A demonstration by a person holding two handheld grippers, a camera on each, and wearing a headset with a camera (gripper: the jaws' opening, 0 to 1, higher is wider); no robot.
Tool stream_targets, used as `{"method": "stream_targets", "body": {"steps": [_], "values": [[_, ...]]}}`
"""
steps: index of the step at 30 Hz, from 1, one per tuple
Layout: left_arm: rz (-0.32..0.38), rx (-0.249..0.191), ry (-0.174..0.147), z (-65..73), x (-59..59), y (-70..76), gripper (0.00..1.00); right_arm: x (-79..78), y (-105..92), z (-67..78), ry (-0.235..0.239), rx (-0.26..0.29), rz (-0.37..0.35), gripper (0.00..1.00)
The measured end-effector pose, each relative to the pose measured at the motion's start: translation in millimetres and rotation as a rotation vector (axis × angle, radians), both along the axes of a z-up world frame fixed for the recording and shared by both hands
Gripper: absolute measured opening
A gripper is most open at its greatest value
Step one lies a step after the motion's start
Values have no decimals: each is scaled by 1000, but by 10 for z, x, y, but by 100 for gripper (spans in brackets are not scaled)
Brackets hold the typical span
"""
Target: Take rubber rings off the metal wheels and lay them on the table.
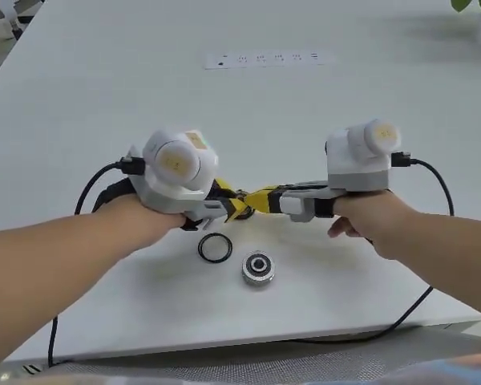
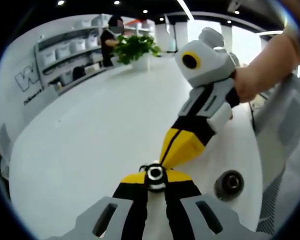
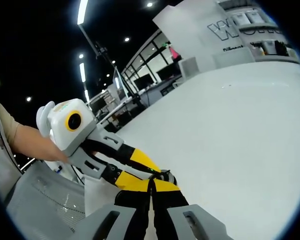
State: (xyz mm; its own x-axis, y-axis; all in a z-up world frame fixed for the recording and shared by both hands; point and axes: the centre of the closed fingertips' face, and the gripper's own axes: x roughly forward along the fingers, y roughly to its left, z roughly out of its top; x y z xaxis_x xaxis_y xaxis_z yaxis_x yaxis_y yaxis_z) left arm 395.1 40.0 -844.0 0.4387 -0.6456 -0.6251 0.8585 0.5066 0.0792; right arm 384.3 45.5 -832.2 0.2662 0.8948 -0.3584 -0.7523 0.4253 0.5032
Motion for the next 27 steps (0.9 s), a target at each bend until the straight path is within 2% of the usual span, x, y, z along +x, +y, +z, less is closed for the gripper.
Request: {"method": "stream_targets", "body": {"steps": [11, 17, 21, 24, 27], "values": [[4, -15, -2, 0, 9, 2, 13, -45, -2, 44, 0, 17, 21, 0], [13, -17, -5, 0, 14, -2, 13, 14, -31, 8, -42, -14, -1, 0], [10, -17, -1, -1, 13, -4, 13, 25, -61, -20, -38, -24, -14, 0], [12, -36, 21, 1, 5, -5, 14, 32, -83, -54, -41, -42, -22, 0], [4, -29, 24, -2, -9, -6, 14, 22, -74, -56, -43, -40, -19, 0]]}}
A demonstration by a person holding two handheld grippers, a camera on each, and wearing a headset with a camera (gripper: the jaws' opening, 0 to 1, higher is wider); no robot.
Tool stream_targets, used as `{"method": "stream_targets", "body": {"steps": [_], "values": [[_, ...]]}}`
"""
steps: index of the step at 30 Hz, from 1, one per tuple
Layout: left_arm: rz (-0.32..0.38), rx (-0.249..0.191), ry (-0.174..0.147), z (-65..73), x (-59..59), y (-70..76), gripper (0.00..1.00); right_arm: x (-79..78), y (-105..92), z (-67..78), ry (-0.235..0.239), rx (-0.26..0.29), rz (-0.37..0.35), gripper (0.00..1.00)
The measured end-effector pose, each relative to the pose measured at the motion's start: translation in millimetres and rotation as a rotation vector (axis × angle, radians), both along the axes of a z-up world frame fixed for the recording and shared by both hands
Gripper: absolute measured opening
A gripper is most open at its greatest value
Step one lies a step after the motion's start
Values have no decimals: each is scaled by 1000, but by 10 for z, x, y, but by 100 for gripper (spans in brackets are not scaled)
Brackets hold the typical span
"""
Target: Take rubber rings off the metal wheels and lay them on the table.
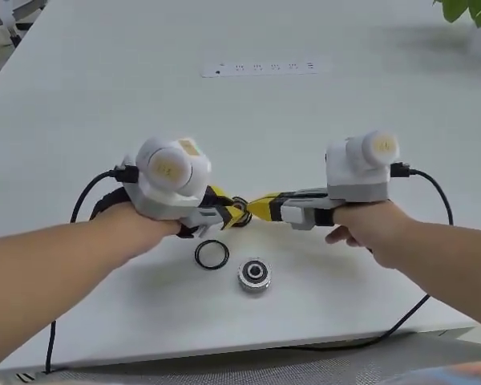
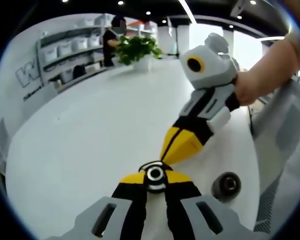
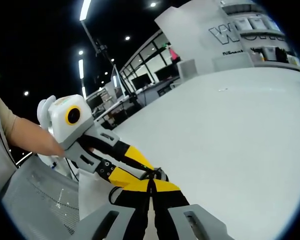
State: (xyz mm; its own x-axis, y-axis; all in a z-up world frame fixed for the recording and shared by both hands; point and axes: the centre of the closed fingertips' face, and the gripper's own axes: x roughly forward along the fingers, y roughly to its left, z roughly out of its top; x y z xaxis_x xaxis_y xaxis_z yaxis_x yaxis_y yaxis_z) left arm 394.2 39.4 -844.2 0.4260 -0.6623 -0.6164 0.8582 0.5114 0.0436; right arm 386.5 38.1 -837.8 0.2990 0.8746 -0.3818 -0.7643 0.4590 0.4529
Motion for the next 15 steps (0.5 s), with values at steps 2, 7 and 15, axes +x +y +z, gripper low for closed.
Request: {"method": "stream_targets", "body": {"steps": [2, 7, 15], "values": [[-2, 4, 0, 1, -9, 1, 14, -10, 15, 2, -4, -1, 3, 0], [-27, 8, -5, 33, -62, 5, 20, -18, 27, 11, -2, 2, 3, 0], [-43, -32, -14, 157, -115, 38, 30, -28, 34, 26, 3, 7, 6, 0]]}}
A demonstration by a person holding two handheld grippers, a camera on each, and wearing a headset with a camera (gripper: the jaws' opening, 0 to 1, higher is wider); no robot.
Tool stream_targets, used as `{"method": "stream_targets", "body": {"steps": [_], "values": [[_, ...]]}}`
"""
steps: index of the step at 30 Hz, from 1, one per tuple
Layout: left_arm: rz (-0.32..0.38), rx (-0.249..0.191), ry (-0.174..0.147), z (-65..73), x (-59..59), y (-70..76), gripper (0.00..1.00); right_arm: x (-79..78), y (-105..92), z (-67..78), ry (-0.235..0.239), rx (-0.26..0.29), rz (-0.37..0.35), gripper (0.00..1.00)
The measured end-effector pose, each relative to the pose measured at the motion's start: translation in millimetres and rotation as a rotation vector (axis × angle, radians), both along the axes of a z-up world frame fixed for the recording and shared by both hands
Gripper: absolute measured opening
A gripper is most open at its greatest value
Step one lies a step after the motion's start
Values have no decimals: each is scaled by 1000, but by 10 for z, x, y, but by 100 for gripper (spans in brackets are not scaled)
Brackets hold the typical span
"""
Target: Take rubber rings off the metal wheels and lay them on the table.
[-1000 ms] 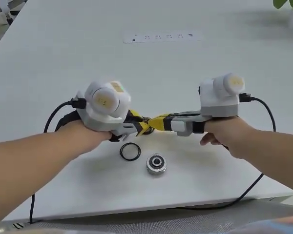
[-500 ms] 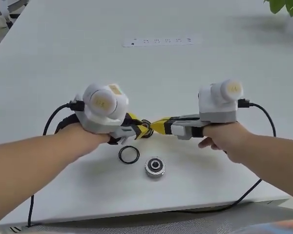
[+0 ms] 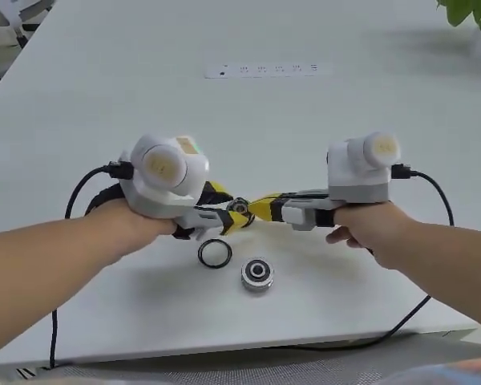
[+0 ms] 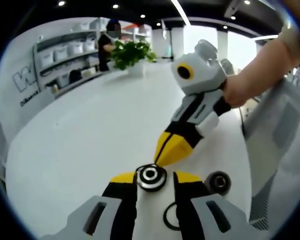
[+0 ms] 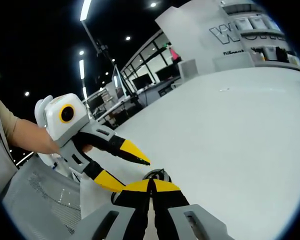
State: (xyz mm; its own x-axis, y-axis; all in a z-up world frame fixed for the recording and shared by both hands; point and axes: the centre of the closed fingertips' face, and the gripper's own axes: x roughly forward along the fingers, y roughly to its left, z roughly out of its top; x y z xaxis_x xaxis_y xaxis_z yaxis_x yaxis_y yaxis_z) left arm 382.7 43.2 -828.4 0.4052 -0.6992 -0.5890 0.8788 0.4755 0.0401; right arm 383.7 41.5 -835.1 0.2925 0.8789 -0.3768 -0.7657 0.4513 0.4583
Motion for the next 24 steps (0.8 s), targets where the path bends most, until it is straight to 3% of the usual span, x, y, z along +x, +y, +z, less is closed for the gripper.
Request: {"method": "stream_targets", "body": {"steps": [4, 24], "values": [[-7, -17, 0, 36, -20, 34, 38, -6, 2, 7, 0, 0, 4, 0], [-3, -17, -8, 95, -129, 214, 55, -32, 24, 25, 1, 2, 16, 0]]}}
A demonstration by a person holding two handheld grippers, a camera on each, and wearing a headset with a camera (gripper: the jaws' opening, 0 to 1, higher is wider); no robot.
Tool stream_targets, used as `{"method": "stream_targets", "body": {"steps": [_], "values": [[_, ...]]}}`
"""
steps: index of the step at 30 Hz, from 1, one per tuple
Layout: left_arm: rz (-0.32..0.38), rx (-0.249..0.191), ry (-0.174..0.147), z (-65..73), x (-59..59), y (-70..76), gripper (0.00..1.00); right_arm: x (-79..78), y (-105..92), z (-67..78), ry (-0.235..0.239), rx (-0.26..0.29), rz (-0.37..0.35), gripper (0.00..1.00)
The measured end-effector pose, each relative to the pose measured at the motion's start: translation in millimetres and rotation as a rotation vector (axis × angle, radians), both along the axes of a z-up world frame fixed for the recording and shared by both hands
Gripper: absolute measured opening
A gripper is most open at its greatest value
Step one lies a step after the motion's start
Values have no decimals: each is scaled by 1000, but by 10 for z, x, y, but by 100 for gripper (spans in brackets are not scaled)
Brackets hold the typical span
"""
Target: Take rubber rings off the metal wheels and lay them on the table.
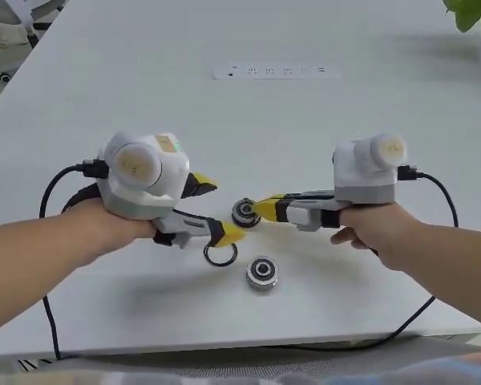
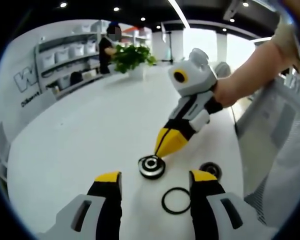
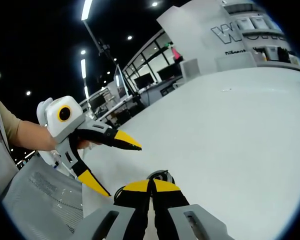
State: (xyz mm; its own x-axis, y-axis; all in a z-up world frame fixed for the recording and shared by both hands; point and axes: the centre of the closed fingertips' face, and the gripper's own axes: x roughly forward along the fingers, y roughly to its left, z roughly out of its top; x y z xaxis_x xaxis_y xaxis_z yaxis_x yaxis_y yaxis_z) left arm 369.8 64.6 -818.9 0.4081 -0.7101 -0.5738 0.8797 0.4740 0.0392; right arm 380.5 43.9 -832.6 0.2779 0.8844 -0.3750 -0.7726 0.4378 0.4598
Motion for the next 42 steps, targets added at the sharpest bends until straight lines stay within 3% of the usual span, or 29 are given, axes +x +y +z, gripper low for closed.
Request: {"method": "stream_targets", "body": {"steps": [42], "values": [[21, -19, 11, 61, -89, 268, 67, -24, 37, 79, 0, 36, 2, 0]]}}
